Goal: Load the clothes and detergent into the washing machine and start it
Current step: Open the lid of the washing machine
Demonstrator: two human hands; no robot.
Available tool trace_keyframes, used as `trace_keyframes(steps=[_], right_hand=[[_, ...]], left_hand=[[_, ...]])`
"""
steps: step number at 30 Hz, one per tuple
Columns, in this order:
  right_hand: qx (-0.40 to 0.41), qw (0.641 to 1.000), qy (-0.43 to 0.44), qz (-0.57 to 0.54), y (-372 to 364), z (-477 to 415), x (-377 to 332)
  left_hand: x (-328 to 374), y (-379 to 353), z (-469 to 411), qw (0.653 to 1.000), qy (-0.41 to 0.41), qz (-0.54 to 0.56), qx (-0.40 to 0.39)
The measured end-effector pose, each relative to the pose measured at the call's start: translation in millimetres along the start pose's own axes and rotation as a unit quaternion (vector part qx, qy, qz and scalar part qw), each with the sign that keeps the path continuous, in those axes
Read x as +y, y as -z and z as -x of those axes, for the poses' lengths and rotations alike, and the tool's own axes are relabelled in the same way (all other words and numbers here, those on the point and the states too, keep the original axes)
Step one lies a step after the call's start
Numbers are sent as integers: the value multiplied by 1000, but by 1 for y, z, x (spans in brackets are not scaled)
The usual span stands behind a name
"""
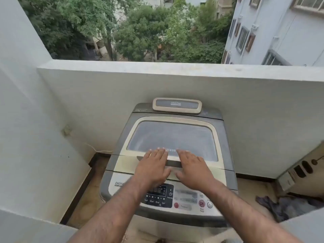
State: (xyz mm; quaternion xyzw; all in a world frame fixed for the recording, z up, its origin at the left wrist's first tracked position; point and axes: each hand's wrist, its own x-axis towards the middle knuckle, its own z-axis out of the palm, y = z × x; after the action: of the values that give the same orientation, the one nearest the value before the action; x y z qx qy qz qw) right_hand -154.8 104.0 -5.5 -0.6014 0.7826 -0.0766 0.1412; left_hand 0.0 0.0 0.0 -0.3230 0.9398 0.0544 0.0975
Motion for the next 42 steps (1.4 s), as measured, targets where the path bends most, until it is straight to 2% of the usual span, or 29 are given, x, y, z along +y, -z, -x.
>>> trace_keyframes(steps=[2,8,14,17,21,25,30,35,42], right_hand=[[-13,1000,6,15,-10,4,-4],[27,999,-31,36,-24,4,-10],[14,997,-77,9,-14,-4,-21],[27,996,-82,4,-7,2,-29],[60,996,-63,-1,18,12,-34],[132,990,-35,17,67,10,-40],[218,974,-35,46,122,-18,-36],[308,948,-39,67,148,-53,-32],[378,919,-50,101,169,-100,-21]], left_hand=[[-4,-8,3,1000,-24,6,-13],[-11,-15,-4,996,-65,-15,57],[-22,-11,-18,996,-87,19,15],[-25,-7,-15,994,-103,35,21],[-27,10,-3,986,-129,70,83],[-31,55,-5,967,-146,74,194],[-34,118,-32,950,-131,58,279],[-39,155,-62,940,-96,25,327],[-45,177,-107,919,-79,16,385]])
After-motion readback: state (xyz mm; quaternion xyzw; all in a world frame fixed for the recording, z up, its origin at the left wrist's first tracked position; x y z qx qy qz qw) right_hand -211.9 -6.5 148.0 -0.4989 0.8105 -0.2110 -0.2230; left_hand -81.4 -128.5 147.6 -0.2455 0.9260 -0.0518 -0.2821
